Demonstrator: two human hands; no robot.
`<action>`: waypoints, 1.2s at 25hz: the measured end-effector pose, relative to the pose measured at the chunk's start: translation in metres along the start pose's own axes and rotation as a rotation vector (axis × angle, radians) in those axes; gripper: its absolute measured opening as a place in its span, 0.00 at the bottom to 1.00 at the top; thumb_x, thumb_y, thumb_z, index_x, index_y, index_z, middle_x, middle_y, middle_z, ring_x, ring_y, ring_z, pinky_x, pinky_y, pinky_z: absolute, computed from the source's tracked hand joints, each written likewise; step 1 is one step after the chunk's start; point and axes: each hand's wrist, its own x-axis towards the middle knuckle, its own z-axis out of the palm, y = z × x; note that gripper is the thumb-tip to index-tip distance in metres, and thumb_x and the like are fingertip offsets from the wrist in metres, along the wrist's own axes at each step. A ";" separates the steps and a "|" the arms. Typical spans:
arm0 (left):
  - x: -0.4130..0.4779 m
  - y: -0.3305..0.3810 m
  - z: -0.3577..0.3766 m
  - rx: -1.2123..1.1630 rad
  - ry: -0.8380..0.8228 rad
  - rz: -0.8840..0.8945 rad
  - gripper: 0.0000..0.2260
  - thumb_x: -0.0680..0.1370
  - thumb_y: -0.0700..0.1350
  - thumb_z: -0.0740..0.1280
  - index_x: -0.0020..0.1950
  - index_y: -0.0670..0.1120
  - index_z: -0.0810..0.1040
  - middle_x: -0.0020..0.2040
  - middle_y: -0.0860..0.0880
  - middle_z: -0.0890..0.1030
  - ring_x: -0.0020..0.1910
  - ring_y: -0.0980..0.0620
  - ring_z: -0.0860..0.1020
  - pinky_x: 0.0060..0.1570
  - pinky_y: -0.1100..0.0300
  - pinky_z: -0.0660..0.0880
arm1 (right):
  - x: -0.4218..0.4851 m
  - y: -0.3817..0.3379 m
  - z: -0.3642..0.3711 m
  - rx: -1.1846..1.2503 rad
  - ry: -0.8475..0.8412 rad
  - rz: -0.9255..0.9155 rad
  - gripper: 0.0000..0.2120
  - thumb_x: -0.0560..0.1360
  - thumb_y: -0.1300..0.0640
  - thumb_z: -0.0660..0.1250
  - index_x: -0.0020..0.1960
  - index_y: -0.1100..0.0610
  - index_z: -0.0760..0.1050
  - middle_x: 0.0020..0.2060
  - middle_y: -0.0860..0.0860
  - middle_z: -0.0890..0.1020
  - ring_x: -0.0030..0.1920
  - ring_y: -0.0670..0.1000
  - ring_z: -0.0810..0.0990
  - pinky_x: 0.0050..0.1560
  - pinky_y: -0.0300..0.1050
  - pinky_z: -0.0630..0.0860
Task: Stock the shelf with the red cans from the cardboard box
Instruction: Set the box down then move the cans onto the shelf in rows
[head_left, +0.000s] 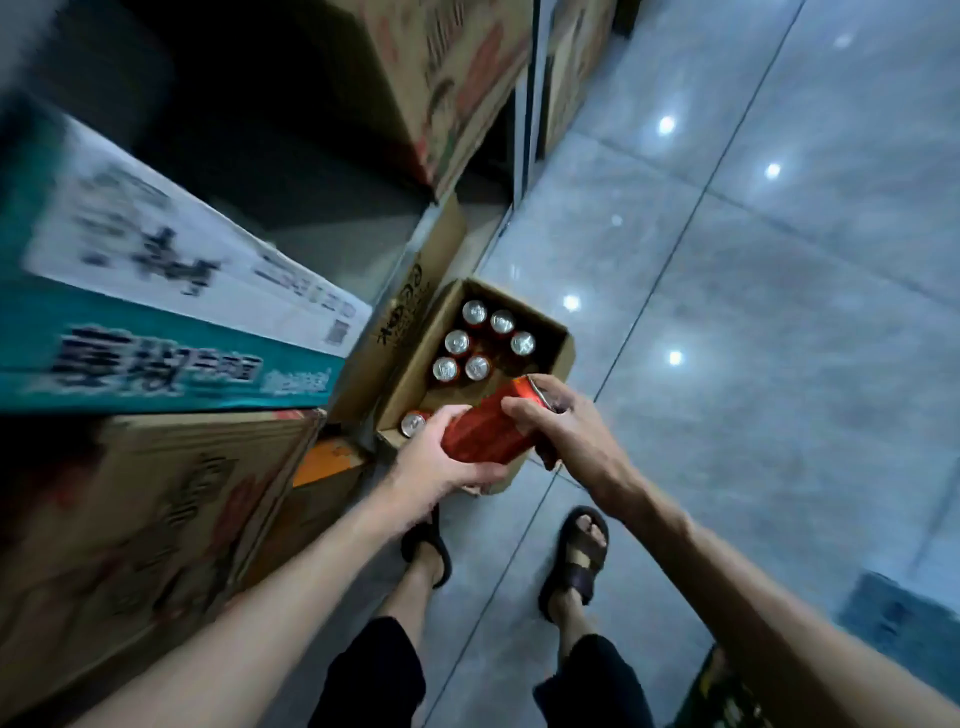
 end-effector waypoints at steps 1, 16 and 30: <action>-0.033 0.033 -0.005 0.006 0.038 0.061 0.27 0.65 0.38 0.80 0.60 0.49 0.74 0.47 0.56 0.80 0.41 0.70 0.78 0.37 0.80 0.71 | -0.024 -0.042 -0.003 0.007 0.002 -0.036 0.11 0.70 0.45 0.72 0.48 0.51 0.80 0.28 0.39 0.78 0.28 0.38 0.74 0.28 0.29 0.67; -0.419 0.182 -0.133 -0.614 0.069 0.307 0.34 0.64 0.54 0.79 0.68 0.46 0.75 0.62 0.41 0.81 0.62 0.41 0.79 0.64 0.44 0.74 | -0.280 -0.417 0.105 -0.363 -0.685 -0.322 0.26 0.73 0.48 0.67 0.70 0.48 0.69 0.62 0.53 0.78 0.61 0.53 0.78 0.61 0.51 0.76; -0.417 0.080 -0.229 -0.348 0.895 0.389 0.30 0.67 0.48 0.78 0.66 0.53 0.71 0.59 0.58 0.80 0.57 0.67 0.77 0.57 0.71 0.72 | -0.238 -0.416 0.324 -1.165 -0.466 -0.690 0.36 0.63 0.43 0.78 0.66 0.52 0.68 0.53 0.50 0.80 0.49 0.52 0.81 0.51 0.48 0.79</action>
